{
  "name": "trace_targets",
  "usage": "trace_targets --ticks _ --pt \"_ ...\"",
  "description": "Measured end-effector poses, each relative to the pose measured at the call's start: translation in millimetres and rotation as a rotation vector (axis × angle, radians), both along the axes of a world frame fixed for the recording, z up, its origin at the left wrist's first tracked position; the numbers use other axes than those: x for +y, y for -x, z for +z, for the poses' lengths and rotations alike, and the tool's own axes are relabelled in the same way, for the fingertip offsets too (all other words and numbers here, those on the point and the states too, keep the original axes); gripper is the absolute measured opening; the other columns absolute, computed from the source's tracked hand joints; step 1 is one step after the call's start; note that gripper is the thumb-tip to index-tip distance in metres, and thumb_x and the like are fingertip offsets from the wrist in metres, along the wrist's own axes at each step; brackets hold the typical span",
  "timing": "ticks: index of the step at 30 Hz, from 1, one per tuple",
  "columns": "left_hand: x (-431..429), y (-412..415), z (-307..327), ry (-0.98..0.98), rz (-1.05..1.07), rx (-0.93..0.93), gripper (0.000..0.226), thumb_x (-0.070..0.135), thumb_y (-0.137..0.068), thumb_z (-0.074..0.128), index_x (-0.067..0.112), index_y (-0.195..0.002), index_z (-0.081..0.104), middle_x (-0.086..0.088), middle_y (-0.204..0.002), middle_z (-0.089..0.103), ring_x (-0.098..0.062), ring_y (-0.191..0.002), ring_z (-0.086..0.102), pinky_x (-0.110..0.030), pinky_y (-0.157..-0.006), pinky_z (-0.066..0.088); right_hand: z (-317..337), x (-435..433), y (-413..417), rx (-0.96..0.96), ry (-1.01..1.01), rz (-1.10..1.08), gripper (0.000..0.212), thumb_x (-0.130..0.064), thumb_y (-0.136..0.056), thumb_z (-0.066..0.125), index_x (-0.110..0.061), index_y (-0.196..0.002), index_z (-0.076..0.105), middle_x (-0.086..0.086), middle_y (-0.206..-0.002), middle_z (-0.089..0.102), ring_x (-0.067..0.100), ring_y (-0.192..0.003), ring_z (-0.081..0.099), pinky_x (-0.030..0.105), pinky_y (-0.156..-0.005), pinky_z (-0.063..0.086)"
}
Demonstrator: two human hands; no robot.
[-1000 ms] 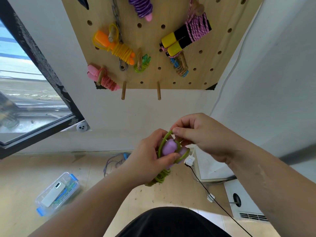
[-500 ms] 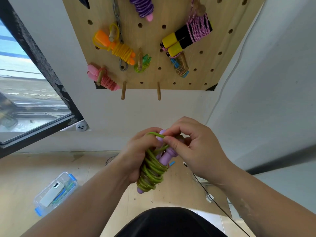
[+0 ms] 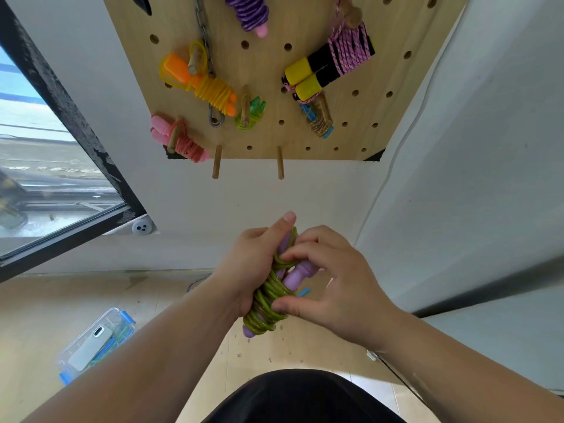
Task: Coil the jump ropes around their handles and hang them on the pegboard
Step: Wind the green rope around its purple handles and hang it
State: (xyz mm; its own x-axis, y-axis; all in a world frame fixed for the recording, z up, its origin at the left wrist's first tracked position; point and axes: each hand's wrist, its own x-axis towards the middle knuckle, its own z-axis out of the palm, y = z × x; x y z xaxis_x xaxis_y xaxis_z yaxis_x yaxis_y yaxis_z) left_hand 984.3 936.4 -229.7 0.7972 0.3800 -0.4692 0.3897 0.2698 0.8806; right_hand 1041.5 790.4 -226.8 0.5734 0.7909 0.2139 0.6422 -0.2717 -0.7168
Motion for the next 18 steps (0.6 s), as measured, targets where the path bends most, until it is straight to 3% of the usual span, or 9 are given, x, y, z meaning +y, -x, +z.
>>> trace_targets --ticks 6,10,13,18 --pt "1.2 -6.7 -7.1 0.028 0.014 0.099 0.057 0.067 -0.087 0.062 0.012 -0.074 0.055 -0.008 -0.072 0.048 -0.024 -0.064 0.053 -0.038 -0.071 0.051 -9.2 -1.2 -2.4 0.022 0.033 0.026 0.042 -0.056 -0.067 0.082 -0.036 -0.102 0.07 -0.02 -0.101 0.047 0.009 -0.097 0.056 0.01 -0.078 0.043" --pt "7.2 -8.3 -8.4 0.054 0.019 0.087 0.067 0.068 -0.087 0.06 0.016 -0.046 0.057 -0.002 -0.057 0.056 -0.023 -0.057 0.059 -0.039 -0.071 0.056 -6.7 4.5 3.7 -0.038 0.043 0.024 0.056 -0.053 -0.065 0.087 -0.037 -0.113 0.062 -0.023 -0.098 0.05 -0.002 -0.094 0.056 0.009 -0.077 0.045" --pt "13.8 -10.8 -2.5 -0.044 0.017 0.116 0.068 0.072 -0.089 0.053 0.012 -0.057 0.06 -0.007 -0.063 0.06 -0.025 -0.063 0.063 -0.044 -0.082 0.059 -4.6 8.0 3.6 0.023 0.038 0.016 0.06 -0.051 -0.065 0.089 -0.038 -0.116 0.061 -0.023 -0.097 0.059 -0.003 -0.09 0.065 0.011 -0.082 0.049" --pt "22.6 -5.1 -1.6 0.112 0.04 0.099 0.046 0.052 -0.09 0.063 0.008 -0.079 0.061 -0.006 -0.069 0.059 -0.022 -0.058 0.059 -0.037 -0.066 0.056 -3.4 17.6 1.7 -0.003 0.036 -0.006 0.044 -0.049 -0.071 0.085 -0.033 -0.108 0.068 -0.021 -0.095 0.063 0.003 -0.092 0.061 0.017 -0.082 0.049"
